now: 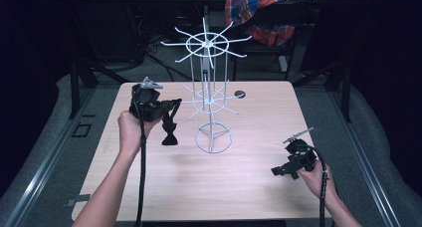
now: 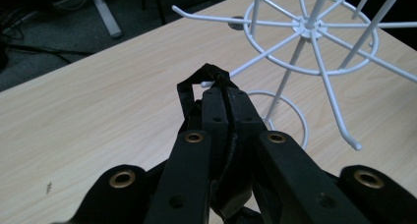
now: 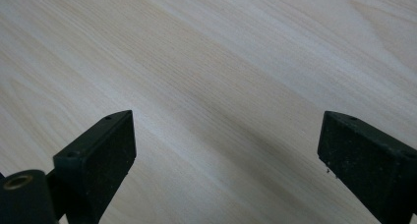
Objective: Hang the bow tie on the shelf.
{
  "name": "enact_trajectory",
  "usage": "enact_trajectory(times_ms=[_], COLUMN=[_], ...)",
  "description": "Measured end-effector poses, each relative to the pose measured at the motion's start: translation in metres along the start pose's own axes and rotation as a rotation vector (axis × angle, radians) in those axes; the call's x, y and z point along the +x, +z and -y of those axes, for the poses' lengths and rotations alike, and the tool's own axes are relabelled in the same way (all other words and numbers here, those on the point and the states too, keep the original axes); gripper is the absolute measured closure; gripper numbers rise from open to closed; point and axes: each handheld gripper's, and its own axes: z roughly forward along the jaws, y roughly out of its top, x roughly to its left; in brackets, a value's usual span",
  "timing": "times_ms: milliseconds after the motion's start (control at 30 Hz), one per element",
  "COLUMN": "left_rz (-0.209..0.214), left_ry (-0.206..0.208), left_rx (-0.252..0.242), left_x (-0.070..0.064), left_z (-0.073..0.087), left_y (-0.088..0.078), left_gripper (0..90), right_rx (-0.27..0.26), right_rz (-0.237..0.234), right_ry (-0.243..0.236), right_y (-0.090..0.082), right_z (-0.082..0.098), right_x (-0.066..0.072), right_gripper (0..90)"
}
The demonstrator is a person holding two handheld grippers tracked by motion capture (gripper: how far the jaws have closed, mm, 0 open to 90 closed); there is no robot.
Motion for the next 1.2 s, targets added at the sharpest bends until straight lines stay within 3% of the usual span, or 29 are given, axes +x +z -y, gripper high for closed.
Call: enact_trajectory(times_ms=[33,100,933,1200], left_rz=[-0.003,0.003,0.031,0.049], left_ry=[-0.003,-0.001,0.014,0.017], left_rx=[0.0,0.008,0.033,0.041], left_x=[-0.001,-0.002,-0.017,-0.018], left_z=[0.001,0.002,0.009,0.013], left_y=[0.002,0.005,0.033,0.042], left_gripper=[87.4,87.5,86.9,82.1], right_rx=[-0.027,0.005,0.01,-0.001], right_rz=[-0.002,-0.004,-0.015,-0.009], right_ry=[0.023,0.003,0.007,0.019], right_y=[0.002,0.001,0.002,0.001], right_z=[0.001,0.0,0.0,0.004], right_x=[0.001,0.0,0.0,-0.001], right_gripper=[7.2,7.2,7.2,7.1])
